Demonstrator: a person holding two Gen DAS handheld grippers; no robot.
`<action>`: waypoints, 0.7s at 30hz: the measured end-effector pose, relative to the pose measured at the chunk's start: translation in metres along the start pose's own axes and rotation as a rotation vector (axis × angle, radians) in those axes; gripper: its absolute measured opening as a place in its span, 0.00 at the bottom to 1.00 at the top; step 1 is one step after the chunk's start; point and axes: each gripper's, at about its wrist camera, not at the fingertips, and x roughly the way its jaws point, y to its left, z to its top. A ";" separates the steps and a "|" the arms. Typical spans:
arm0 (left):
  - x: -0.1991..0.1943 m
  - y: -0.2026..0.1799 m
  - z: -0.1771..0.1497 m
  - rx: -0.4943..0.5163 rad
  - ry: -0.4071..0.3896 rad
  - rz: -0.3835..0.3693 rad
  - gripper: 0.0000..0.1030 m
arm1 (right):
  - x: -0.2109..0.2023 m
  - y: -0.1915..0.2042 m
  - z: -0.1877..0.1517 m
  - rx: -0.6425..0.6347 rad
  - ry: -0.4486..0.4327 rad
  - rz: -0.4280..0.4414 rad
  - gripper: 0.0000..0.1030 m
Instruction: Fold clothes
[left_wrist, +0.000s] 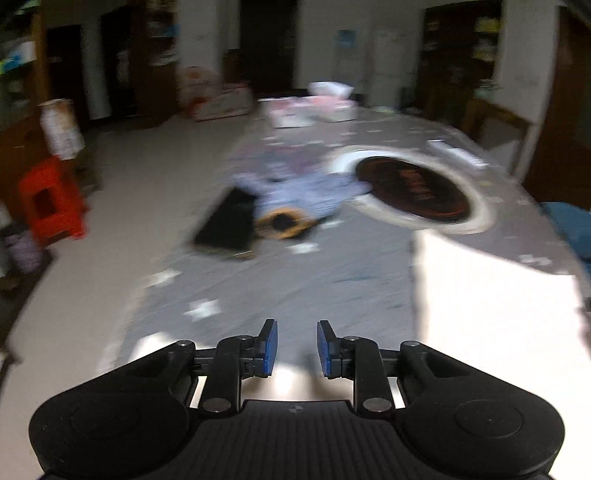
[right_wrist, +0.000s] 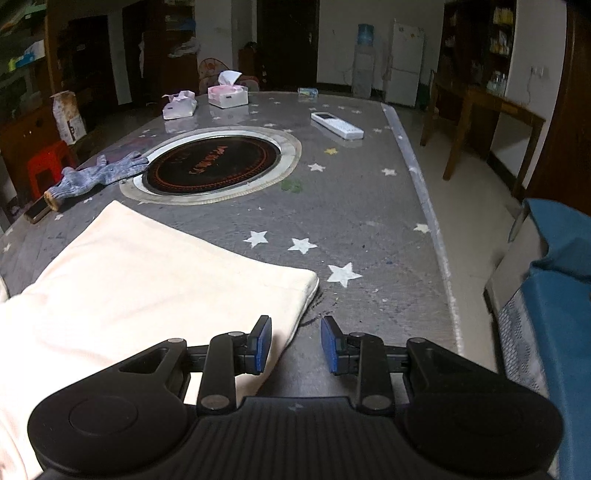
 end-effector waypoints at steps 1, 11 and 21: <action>0.005 -0.009 0.004 0.010 0.004 -0.043 0.25 | 0.005 0.000 0.001 0.005 0.006 0.001 0.27; 0.067 -0.066 0.035 0.092 0.064 -0.247 0.22 | 0.045 -0.002 0.017 0.038 0.032 0.002 0.09; 0.114 -0.091 0.048 0.163 0.082 -0.285 0.22 | 0.070 0.003 0.043 -0.026 0.018 -0.005 0.04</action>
